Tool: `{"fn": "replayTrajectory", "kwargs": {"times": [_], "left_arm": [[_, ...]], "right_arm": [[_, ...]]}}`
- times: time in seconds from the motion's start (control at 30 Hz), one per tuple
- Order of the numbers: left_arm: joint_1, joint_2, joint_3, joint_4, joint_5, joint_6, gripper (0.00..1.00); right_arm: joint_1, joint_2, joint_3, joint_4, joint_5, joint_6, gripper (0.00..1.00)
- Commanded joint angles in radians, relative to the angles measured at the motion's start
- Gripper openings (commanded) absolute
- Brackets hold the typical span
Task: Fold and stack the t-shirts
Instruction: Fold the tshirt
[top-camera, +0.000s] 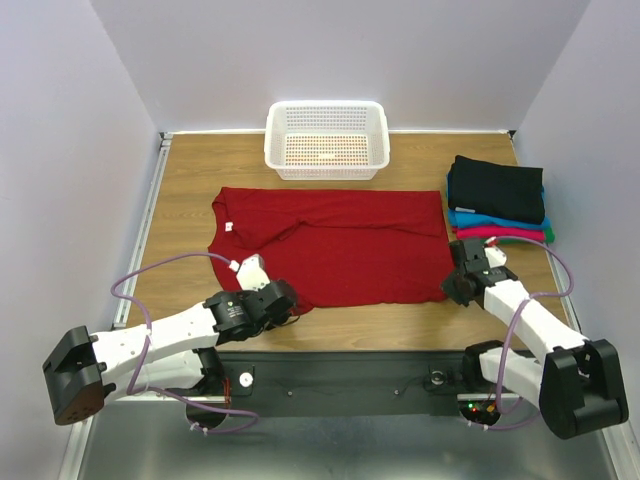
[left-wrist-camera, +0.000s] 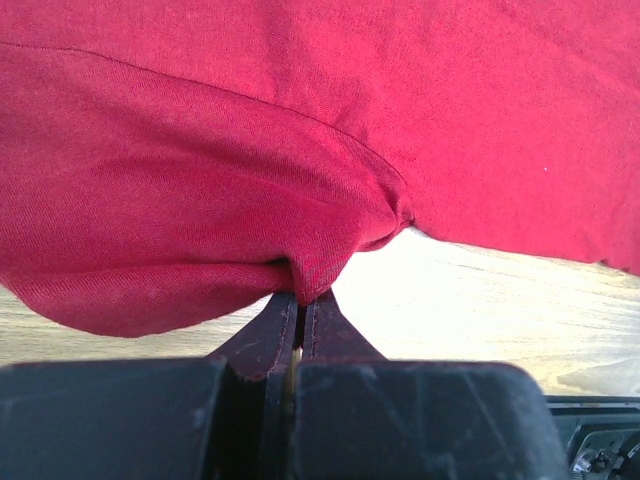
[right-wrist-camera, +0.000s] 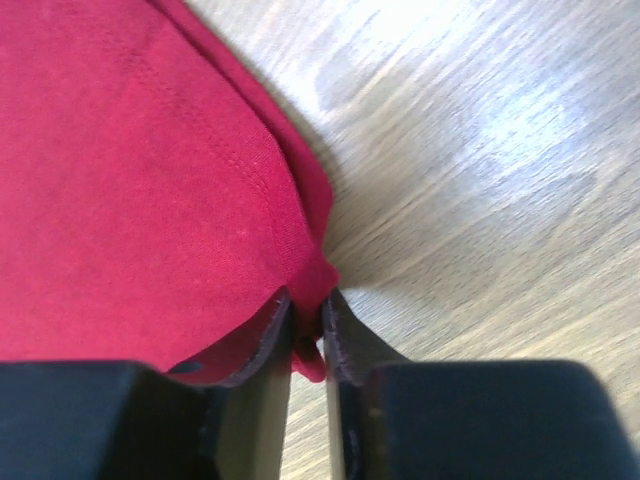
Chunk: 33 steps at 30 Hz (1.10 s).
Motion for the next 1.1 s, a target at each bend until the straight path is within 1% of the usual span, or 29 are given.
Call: {"fn": "replayTrajectory", "kwargs": {"times": [0.0, 0.07, 0.13, 0.17, 0.23, 0.33, 0.4, 0.43, 0.5, 0.53, 0.63, 0.73, 0.93, 1.03, 1.07], "left_arm": [[0.006, -0.009, 0.045, -0.021, -0.053, 0.015, 0.0], [0.011, -0.007, 0.052, -0.01, -0.054, 0.032, 0.0], [0.029, -0.007, 0.055, 0.011, -0.05, 0.053, 0.0], [0.038, -0.006, 0.059, 0.043, -0.028, 0.096, 0.0], [0.07, 0.0, 0.064, 0.073, -0.007, 0.136, 0.0], [0.118, 0.013, 0.079, 0.125, 0.025, 0.236, 0.0], [0.173, 0.02, 0.096, 0.149, 0.039, 0.314, 0.0], [0.205, 0.033, 0.11, 0.174, 0.045, 0.378, 0.0], [0.235, 0.045, 0.127, 0.195, 0.049, 0.431, 0.0], [0.25, 0.062, 0.134, 0.209, 0.052, 0.458, 0.0], [0.308, 0.1, 0.182, 0.244, 0.073, 0.555, 0.0], [0.359, 0.143, 0.216, 0.278, 0.098, 0.616, 0.0], [0.446, 0.249, 0.274, 0.32, 0.134, 0.69, 0.0], [0.489, 0.3, 0.312, 0.338, 0.144, 0.714, 0.0], [0.5, 0.312, 0.323, 0.338, 0.144, 0.722, 0.0]], "right_arm": [[-0.006, -0.036, -0.001, 0.023, -0.011, -0.018, 0.18], [-0.006, -0.043, 0.007, 0.018, -0.011, -0.028, 0.09], [-0.006, -0.048, 0.014, 0.016, -0.009, -0.035, 0.07], [-0.006, -0.049, 0.022, 0.013, -0.008, -0.038, 0.06], [-0.006, -0.049, 0.03, 0.01, -0.003, -0.041, 0.05], [-0.008, -0.045, 0.059, 0.009, 0.004, -0.047, 0.05], [-0.006, -0.031, 0.085, 0.01, 0.011, -0.048, 0.05], [-0.006, -0.025, 0.094, 0.01, 0.014, -0.049, 0.04], [-0.006, -0.007, 0.115, 0.009, 0.017, -0.051, 0.04], [-0.006, 0.015, 0.138, 0.012, 0.02, -0.057, 0.01], [-0.006, 0.072, 0.191, 0.012, 0.037, -0.07, 0.01], [-0.006, 0.133, 0.244, 0.015, 0.058, -0.086, 0.0], [-0.006, 0.24, 0.344, 0.03, 0.096, -0.116, 0.0], [-0.005, 0.321, 0.408, 0.041, 0.121, -0.135, 0.01], [-0.005, 0.322, 0.424, 0.042, 0.124, -0.139, 0.01]]}}
